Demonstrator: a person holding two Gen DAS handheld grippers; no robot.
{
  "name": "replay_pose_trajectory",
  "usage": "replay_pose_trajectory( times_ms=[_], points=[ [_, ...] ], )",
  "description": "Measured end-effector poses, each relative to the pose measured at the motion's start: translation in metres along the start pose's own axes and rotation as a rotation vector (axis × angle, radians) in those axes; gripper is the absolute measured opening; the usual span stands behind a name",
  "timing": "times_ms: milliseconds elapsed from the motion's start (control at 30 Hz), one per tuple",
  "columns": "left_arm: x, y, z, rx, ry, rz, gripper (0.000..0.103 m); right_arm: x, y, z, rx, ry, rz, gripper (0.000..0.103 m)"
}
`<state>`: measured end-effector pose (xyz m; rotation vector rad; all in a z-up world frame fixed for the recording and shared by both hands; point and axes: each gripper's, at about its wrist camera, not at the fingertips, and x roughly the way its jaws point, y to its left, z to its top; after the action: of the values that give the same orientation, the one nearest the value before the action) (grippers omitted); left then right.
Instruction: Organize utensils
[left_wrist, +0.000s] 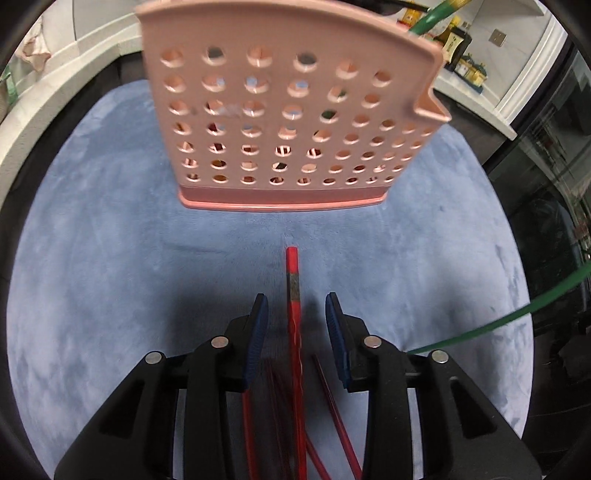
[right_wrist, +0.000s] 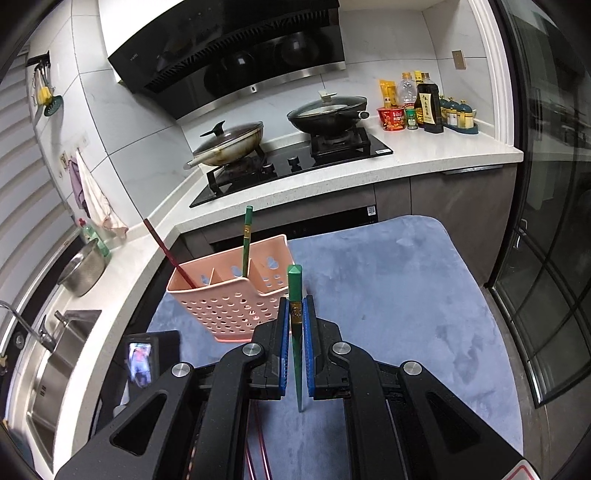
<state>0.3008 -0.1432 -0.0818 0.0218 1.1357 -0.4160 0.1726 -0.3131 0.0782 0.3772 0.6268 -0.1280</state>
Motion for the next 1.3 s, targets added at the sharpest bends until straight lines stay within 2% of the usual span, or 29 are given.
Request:
replay_pose_trajectory(
  times_ms=[100,167,300,500,800,1100,1200,1300],
  points=[
    [0.014,0.002,0.004,-0.002,0.020,0.006,0.029,0.006,0.000,0.001,-0.002,0.004,-0.001,0.007],
    [0.019,0.002,0.006,0.002,0.030,0.007,0.024,0.009,0.000,0.002,0.000,0.006,-0.001,0.007],
    [0.023,0.001,0.007,0.024,0.026,0.024,0.008,0.014,-0.003,0.002,0.007,0.014,-0.002,0.007],
    [0.009,0.002,0.003,0.028,0.006,0.029,0.007,0.016,0.000,0.001,0.005,0.021,-0.004,0.007],
    [-0.049,-0.002,-0.011,0.029,-0.061,0.001,0.007,0.004,0.008,-0.001,-0.003,0.015,0.013,0.007],
    [-0.138,0.010,-0.012,-0.023,-0.191,-0.049,0.007,-0.020,0.019,0.001,-0.001,-0.005,0.045,0.007],
    [-0.167,0.015,-0.008,-0.046,-0.239,-0.087,0.007,-0.026,0.023,0.003,0.005,-0.010,0.061,0.007],
    [-0.196,0.016,0.000,-0.039,-0.309,-0.081,0.007,-0.032,0.028,0.007,0.001,-0.021,0.074,0.007]
  ],
)
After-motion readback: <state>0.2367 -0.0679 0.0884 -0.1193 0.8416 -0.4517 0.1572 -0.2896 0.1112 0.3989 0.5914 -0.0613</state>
